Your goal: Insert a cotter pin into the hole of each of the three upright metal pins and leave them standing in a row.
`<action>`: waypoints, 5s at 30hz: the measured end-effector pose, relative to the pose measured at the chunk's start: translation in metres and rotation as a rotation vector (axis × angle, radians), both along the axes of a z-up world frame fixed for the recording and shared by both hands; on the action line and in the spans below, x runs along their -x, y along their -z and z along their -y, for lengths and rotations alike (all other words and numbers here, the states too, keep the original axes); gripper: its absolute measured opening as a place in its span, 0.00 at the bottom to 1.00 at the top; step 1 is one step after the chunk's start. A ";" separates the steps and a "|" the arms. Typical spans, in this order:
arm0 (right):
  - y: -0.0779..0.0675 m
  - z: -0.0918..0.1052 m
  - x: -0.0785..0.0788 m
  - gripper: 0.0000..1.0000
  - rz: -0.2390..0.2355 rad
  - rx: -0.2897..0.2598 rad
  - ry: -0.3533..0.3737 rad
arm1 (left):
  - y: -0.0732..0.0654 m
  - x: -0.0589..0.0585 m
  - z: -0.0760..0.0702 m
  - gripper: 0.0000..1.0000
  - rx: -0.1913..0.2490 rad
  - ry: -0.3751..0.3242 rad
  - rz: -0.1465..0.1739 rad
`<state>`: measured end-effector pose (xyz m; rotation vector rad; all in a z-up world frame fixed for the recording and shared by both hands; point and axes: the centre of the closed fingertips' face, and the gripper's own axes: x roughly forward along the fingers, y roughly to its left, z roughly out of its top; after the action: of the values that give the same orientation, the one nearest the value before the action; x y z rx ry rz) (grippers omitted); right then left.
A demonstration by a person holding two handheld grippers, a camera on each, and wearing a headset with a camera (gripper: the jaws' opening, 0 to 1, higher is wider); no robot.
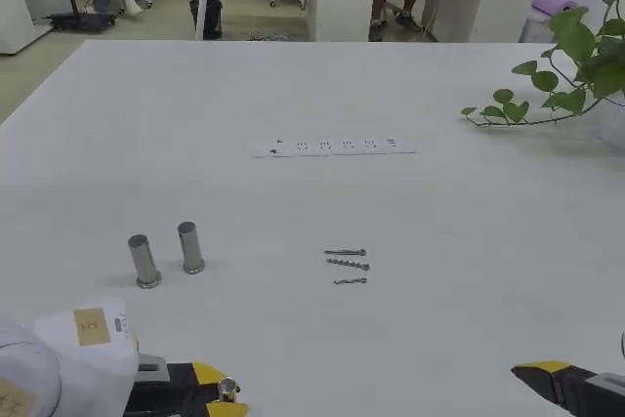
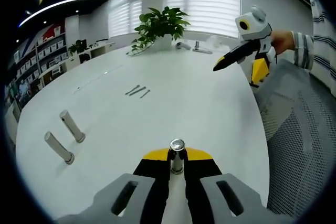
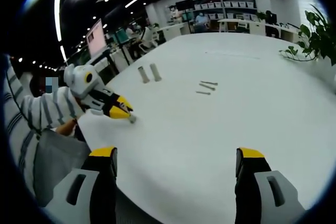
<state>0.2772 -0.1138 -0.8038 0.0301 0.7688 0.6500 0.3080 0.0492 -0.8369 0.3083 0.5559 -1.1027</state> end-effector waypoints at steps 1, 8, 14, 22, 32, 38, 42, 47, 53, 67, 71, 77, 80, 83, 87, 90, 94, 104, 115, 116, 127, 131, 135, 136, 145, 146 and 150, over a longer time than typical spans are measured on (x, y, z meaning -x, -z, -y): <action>0.000 0.000 0.000 0.95 0.000 0.001 -0.001 | 0.000 0.000 0.000 0.07 0.002 -0.002 0.000; 0.000 -0.001 0.001 0.95 0.003 0.004 -0.005 | 0.001 0.000 -0.001 0.09 0.006 -0.027 -0.014; -0.003 -0.003 0.000 0.95 0.011 -0.002 -0.006 | 0.000 -0.001 -0.003 0.12 0.010 -0.042 -0.019; -0.005 -0.004 0.000 0.94 0.018 0.000 -0.009 | 0.000 0.000 -0.010 0.25 -0.005 -0.062 -0.027; -0.010 -0.006 -0.005 0.94 0.048 -0.033 0.006 | -0.005 0.002 -0.027 0.53 -0.005 -0.132 -0.039; -0.012 -0.004 -0.011 0.89 0.057 -0.026 -0.002 | -0.009 0.009 -0.035 0.66 0.017 -0.159 -0.066; -0.015 -0.004 -0.018 0.84 0.070 -0.035 0.002 | -0.009 0.012 -0.042 0.75 0.002 -0.188 -0.075; -0.017 -0.008 -0.028 0.85 0.086 -0.014 -0.055 | -0.013 0.010 -0.051 0.84 0.051 -0.259 -0.099; -0.016 -0.010 -0.051 0.84 0.114 0.017 -0.115 | -0.017 0.012 -0.058 0.93 0.072 -0.294 -0.093; -0.017 -0.033 -0.083 0.67 0.123 0.090 -0.377 | -0.010 0.038 -0.046 0.99 0.097 -0.267 -0.137; -0.016 -0.035 -0.093 0.66 0.119 0.186 -0.482 | -0.009 0.040 -0.046 0.99 0.117 -0.300 -0.177; -0.009 -0.045 -0.102 0.59 0.105 0.256 -0.638 | -0.018 0.045 -0.048 0.99 0.161 -0.323 -0.205; -0.004 -0.049 -0.108 0.56 0.106 0.301 -0.700 | -0.021 0.049 -0.050 0.99 0.158 -0.322 -0.203; 0.003 -0.055 -0.114 0.54 0.090 0.318 -0.738 | -0.023 0.051 -0.049 0.99 0.156 -0.320 -0.196; 0.018 -0.055 -0.127 0.44 0.102 0.367 -0.769 | -0.025 0.050 -0.047 0.99 0.178 -0.330 -0.201; 0.028 -0.054 -0.132 0.37 0.083 0.374 -0.779 | -0.023 0.051 -0.044 0.99 0.174 -0.326 -0.198; 0.037 -0.054 -0.140 0.33 0.060 0.376 -0.779 | -0.027 0.049 -0.039 0.99 0.201 -0.330 -0.197; 0.052 -0.053 -0.160 0.11 0.037 0.428 -0.752 | -0.027 0.046 -0.039 0.99 0.226 -0.371 -0.216; 0.065 -0.045 -0.168 0.11 0.041 0.560 -0.804 | -0.031 0.044 -0.042 0.98 0.240 -0.368 -0.200; 0.063 -0.050 -0.167 0.11 0.045 0.537 -0.805 | -0.029 0.046 -0.042 0.97 0.230 -0.362 -0.205; 0.065 -0.051 -0.163 0.04 -0.006 0.594 -0.832 | -0.030 0.053 -0.038 0.96 0.242 -0.324 -0.188; 0.066 -0.051 -0.165 0.03 0.012 0.622 -0.851 | -0.037 0.053 -0.039 0.93 0.274 -0.327 -0.184; 0.066 -0.050 -0.163 0.02 0.041 0.623 -0.836 | -0.037 0.046 -0.046 0.90 0.250 -0.351 -0.127; 0.066 -0.050 -0.163 0.02 0.052 0.620 -0.829 | -0.036 0.045 -0.047 0.86 0.246 -0.358 -0.124; 0.052 -0.059 -0.156 0.01 0.190 0.573 -0.781 | -0.048 0.030 -0.051 0.79 0.278 -0.408 -0.097; 0.049 -0.059 -0.155 0.01 0.201 0.565 -0.766 | -0.050 0.027 -0.051 0.82 0.281 -0.410 -0.088; 0.039 -0.060 -0.153 0.01 0.252 0.534 -0.735 | -0.058 0.018 -0.051 0.81 0.304 -0.422 -0.071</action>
<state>0.4297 -0.0540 -0.8431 -0.8418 0.6794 1.0942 0.2900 0.1000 -0.7791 -0.1118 0.4804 -0.7743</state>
